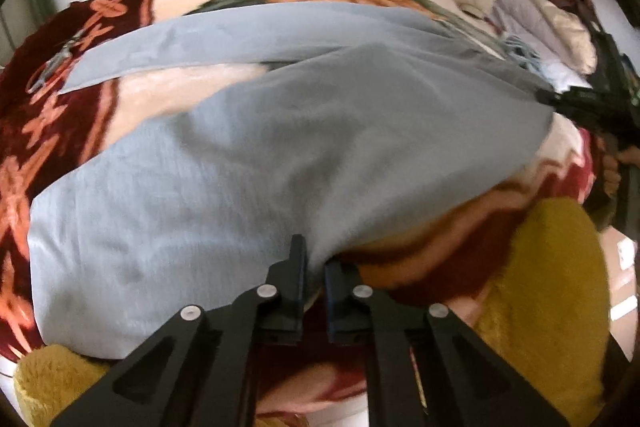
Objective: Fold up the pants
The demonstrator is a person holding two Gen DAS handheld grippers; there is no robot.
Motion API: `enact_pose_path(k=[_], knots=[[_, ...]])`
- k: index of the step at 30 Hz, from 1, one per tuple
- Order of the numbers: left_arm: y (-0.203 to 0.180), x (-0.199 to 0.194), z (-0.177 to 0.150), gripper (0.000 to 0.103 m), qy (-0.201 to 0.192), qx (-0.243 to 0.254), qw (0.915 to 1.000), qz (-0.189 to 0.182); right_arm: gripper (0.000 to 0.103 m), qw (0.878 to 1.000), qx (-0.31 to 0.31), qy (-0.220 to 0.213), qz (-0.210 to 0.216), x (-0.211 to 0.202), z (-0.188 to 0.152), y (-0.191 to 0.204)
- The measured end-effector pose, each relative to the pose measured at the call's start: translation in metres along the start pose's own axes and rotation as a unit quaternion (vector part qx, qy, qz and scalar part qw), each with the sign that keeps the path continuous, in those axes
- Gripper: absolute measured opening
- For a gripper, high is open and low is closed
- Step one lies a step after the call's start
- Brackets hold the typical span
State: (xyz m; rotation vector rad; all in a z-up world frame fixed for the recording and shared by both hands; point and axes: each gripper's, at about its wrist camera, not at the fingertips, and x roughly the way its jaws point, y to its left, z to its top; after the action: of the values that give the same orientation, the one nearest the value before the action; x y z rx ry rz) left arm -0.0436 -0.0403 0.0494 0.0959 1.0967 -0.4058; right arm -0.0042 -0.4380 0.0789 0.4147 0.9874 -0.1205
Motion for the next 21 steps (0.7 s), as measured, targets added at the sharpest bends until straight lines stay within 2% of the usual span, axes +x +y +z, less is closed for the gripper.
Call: enact_pose_path(k=[3,7,12,13,15,16,17,21], knots=[[-0.015,-0.005,-0.009,0.006,0.021,0.02,0.9991,-0.03,0.017,1.0,0.009,-0.008,-0.013,-0.012,-0.007,-0.011],[-0.029,0.0,-0.019,0.007,0.047,0.045,0.9969,-0.045,0.017,0.999,0.019,0.008,-0.025,-0.01,-0.019,-0.03],[-0.021,0.004,-0.016,0.013,0.058,0.026,0.9966,-0.053,0.017,0.998,0.016,0.048,-0.039,0.018,-0.032,-0.036],[-0.019,0.003,-0.015,0.017,0.057,0.019,0.9968,-0.052,0.019,0.997,0.009,0.054,-0.045,0.023,-0.033,-0.035],[-0.014,0.0,-0.013,0.029,0.055,0.01,0.9974,-0.046,0.02,0.997,-0.002,0.06,-0.055,0.028,-0.035,-0.029],[-0.011,-0.002,-0.012,0.039,0.052,0.005,0.9979,-0.039,0.023,0.997,-0.006,0.06,-0.057,0.028,-0.035,-0.027],[-0.007,-0.005,-0.011,0.043,0.05,-0.001,0.9983,-0.031,0.024,0.996,-0.01,0.058,-0.06,0.026,-0.036,-0.025],[0.012,-0.02,-0.003,0.049,0.037,-0.03,0.9986,-0.025,0.028,0.996,-0.023,0.048,-0.069,0.011,-0.033,-0.018]])
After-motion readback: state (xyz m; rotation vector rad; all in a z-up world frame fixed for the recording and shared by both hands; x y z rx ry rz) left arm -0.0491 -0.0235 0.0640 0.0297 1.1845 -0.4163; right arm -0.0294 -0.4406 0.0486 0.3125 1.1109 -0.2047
